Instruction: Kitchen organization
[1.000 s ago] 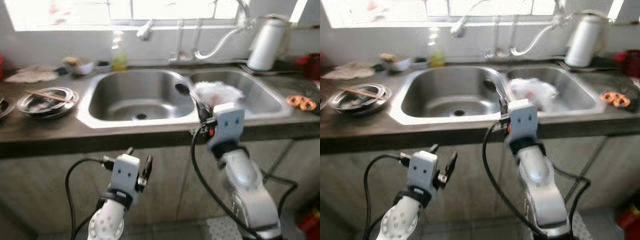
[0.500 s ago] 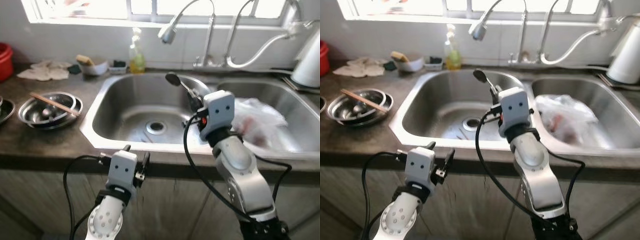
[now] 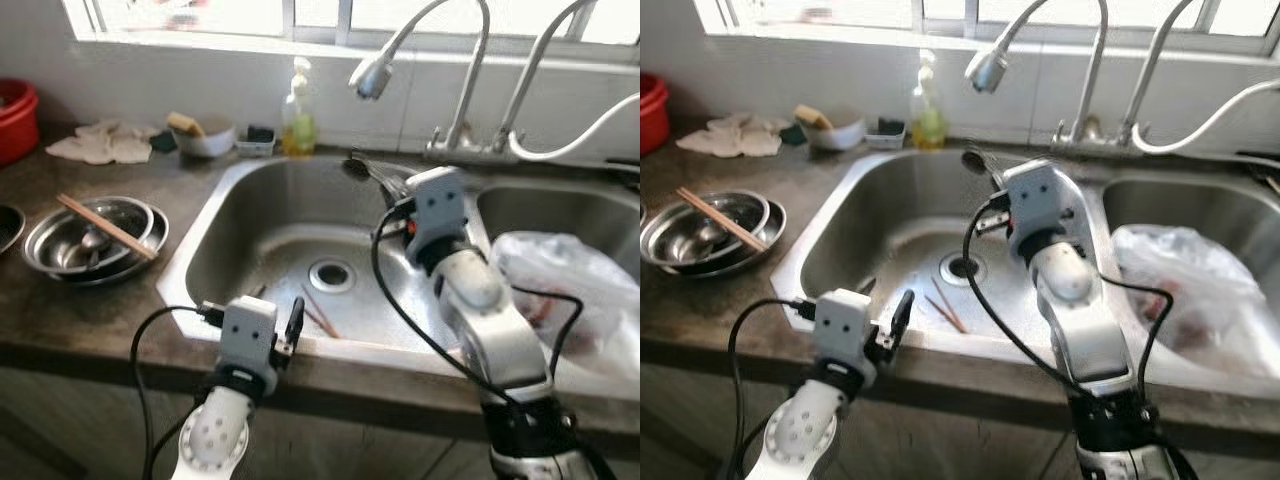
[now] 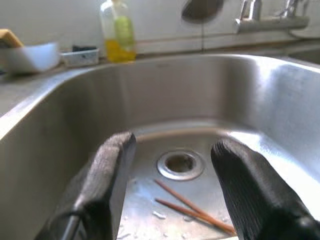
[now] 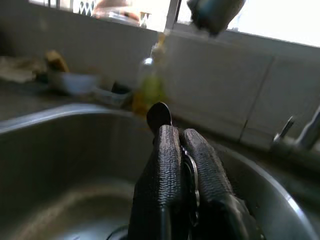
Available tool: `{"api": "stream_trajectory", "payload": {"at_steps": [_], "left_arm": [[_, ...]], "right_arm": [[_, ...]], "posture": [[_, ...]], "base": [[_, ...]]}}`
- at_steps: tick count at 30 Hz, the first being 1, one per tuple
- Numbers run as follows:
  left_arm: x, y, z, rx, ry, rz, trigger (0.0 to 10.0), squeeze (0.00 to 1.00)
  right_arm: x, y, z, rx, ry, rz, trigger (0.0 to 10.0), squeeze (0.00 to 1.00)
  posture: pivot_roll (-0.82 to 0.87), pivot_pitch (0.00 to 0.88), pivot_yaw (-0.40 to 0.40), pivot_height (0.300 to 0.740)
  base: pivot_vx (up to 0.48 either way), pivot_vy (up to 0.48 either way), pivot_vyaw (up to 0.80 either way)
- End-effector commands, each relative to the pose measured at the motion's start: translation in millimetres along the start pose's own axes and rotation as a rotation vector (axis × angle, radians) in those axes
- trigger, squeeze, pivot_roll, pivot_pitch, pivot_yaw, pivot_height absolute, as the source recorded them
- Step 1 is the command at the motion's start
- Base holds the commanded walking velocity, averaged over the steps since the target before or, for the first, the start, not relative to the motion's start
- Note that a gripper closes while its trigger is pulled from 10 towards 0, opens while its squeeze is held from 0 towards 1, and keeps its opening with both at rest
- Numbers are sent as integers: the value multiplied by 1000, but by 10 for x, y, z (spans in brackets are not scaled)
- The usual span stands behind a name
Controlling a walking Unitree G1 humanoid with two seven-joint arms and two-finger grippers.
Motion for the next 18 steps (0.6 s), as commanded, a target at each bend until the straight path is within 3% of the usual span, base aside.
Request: {"api": "stream_trajectory", "payload": {"at_steps": [1, 9, 13, 18], "left_arm": [[-62, -28, -63, -21, -18, 33, 10000, 0], [-40, -34, -90, -24, 4, 17, 10000, 0], [-52, -57, -92, -10, 8, 25, 10000, 0], [-54, -67, -96, -5, 8, 28, 10000, 0]], "right_arm": [[-76, 39, -101, -12, 5, 52, 10000, 0], [-308, 268, -93, 89, 3, 178, 10000, 0], [-455, 448, 23, 211, -51, 284, 10000, 0], [-580, 541, 136, 296, -82, 360, 10000, 0]], "posture": [[149, 68, -39, 740], [154, 76, -52, 740], [163, 76, -63, 740], [170, 81, -72, 740]], "base": [[0, 0, 0], [0, 0, 0], [0, 0, 0], [0, 0, 0]]}}
Point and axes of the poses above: a point about 5 cm out from each wrist's last joint towards the gripper, its own y axis pointing out of the wrist towards the gripper, its own x axis along the axis of the wrist's last joint, z = x × y, the point moved 3 cm from there along y, pointing out of the wrist towards the gripper, and after that the axes turned 13 degrees about -y, right-handed, at the moved point
